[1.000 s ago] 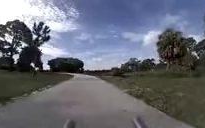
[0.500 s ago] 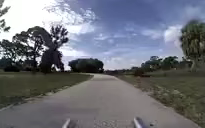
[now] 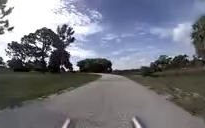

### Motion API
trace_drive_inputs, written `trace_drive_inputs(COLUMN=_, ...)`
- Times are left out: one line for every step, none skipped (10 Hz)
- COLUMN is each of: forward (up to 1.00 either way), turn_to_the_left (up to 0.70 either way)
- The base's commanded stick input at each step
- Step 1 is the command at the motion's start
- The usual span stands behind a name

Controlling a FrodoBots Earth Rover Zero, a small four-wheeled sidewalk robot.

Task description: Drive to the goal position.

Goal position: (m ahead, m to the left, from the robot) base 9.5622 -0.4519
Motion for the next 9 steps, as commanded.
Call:
trace_drive_inputs(forward=0.69, turn_to_the_left=0.03)
trace_drive_inputs(forward=0.69, turn_to_the_left=0.03)
trace_drive_inputs(forward=0.69, turn_to_the_left=0.03)
trace_drive_inputs(forward=0.69, turn_to_the_left=0.03)
trace_drive_inputs(forward=0.69, turn_to_the_left=0.03)
trace_drive_inputs(forward=0.69, turn_to_the_left=0.03)
trace_drive_inputs(forward=0.69, turn_to_the_left=0.03)
trace_drive_inputs(forward=0.69, turn_to_the_left=0.03)
trace_drive_inputs(forward=0.69, turn_to_the_left=0.03)
